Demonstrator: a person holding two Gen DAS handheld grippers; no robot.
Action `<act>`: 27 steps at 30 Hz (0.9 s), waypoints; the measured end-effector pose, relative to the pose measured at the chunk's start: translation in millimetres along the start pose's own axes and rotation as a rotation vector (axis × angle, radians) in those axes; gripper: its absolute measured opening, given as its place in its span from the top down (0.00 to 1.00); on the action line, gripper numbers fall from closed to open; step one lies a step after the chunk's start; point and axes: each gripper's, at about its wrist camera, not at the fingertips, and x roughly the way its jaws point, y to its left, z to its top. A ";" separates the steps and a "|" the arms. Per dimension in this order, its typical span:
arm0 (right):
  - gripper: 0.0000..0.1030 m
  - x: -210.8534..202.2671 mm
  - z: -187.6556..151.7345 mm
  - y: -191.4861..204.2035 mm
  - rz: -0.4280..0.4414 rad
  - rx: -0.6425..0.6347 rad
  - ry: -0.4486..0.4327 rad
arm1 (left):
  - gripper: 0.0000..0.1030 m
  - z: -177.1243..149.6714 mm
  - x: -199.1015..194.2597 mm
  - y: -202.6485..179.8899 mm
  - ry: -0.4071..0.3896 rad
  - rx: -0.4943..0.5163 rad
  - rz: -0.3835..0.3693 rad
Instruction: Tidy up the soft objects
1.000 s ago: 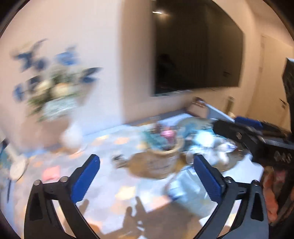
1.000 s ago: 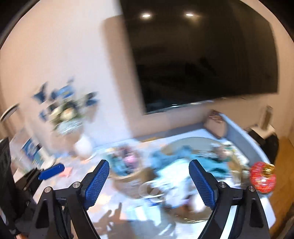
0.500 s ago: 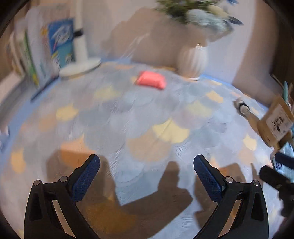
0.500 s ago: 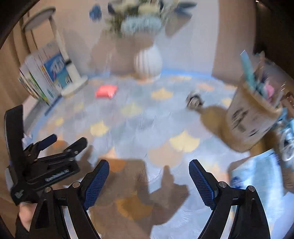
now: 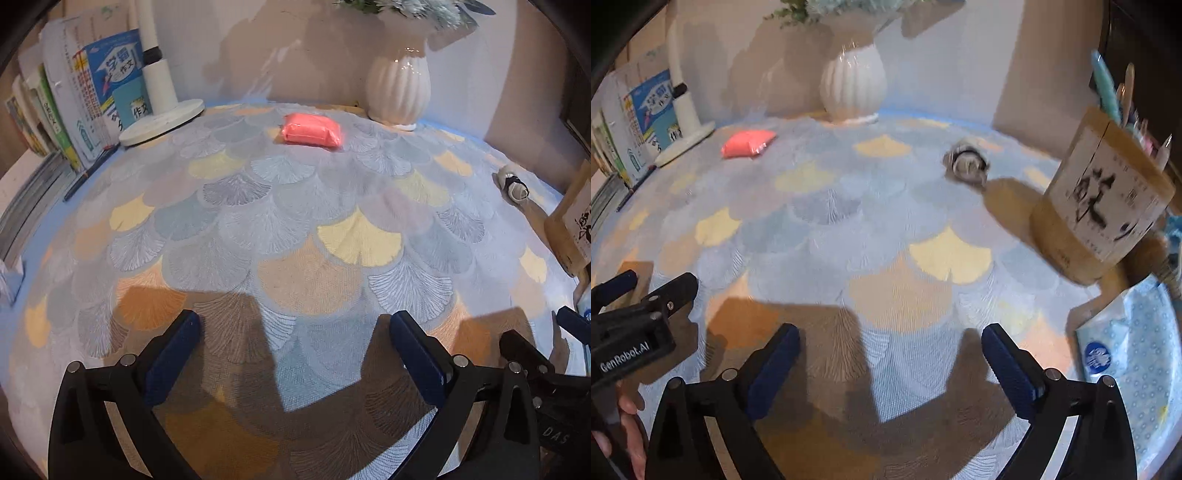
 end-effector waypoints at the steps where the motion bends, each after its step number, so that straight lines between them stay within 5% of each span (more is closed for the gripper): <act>1: 0.00 1.8 0.5 -2.1 0.005 0.010 0.008 | 0.01 0.0 -0.3 0.6 0.001 -0.003 -0.003; 16: 0.00 0.8 -1.0 -6.6 0.010 0.030 0.007 | 0.01 1.9 -0.8 2.0 0.010 -0.002 -0.009; 21: 0.00 -3.1 11.8 -38.5 0.009 0.188 0.003 | 0.01 26.8 -2.2 16.7 0.069 -0.049 -0.155; 24: 0.00 -4.5 38.1 -55.7 0.037 0.280 -0.021 | 0.01 63.3 -5.6 30.7 0.039 -0.105 -0.252; 27: 0.00 3.1 67.0 -63.0 0.061 0.351 -0.034 | 0.01 97.3 4.1 31.5 0.001 -0.083 -0.257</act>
